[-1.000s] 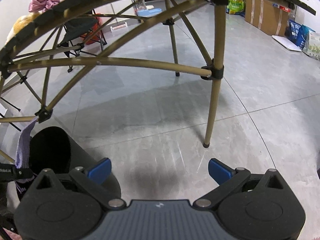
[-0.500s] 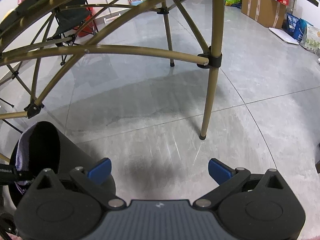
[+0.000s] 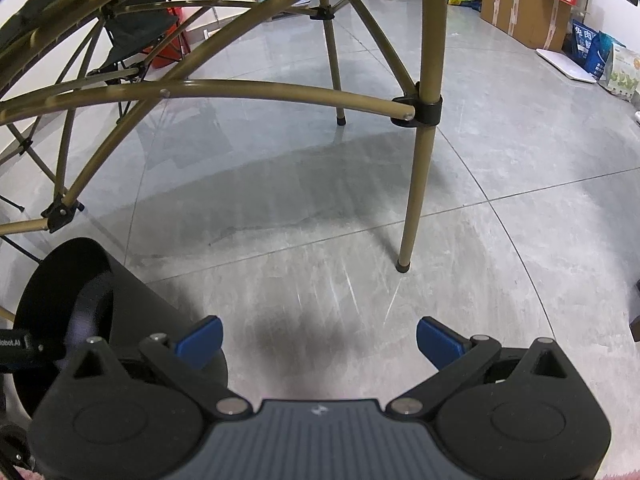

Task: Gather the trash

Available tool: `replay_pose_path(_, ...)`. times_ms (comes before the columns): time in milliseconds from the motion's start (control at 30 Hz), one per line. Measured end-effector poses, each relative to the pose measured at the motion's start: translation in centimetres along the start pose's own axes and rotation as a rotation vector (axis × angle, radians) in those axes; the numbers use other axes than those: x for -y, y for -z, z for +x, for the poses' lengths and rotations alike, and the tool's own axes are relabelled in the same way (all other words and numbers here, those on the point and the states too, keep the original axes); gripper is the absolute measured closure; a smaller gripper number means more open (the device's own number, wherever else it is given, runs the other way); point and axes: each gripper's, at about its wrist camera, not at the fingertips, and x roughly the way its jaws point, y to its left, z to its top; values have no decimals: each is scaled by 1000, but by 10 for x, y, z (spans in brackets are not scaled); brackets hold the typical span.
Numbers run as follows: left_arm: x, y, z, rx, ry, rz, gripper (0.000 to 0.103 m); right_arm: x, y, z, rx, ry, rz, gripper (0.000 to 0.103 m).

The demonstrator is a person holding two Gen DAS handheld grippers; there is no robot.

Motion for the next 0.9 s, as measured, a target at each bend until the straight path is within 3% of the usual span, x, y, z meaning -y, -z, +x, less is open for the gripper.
replay_pose_path(67,1,1,-3,20,-25,-3,0,0,0,1,-3,1,-1,0)
replay_pose_path(433,-4,3,1,-8,-37,-23,0,0,1,2,-11,-6,-9,0)
replay_pose_path(900,0,10,-17,38,-25,35,0,-8,2,-1,-11,-15,-25,0)
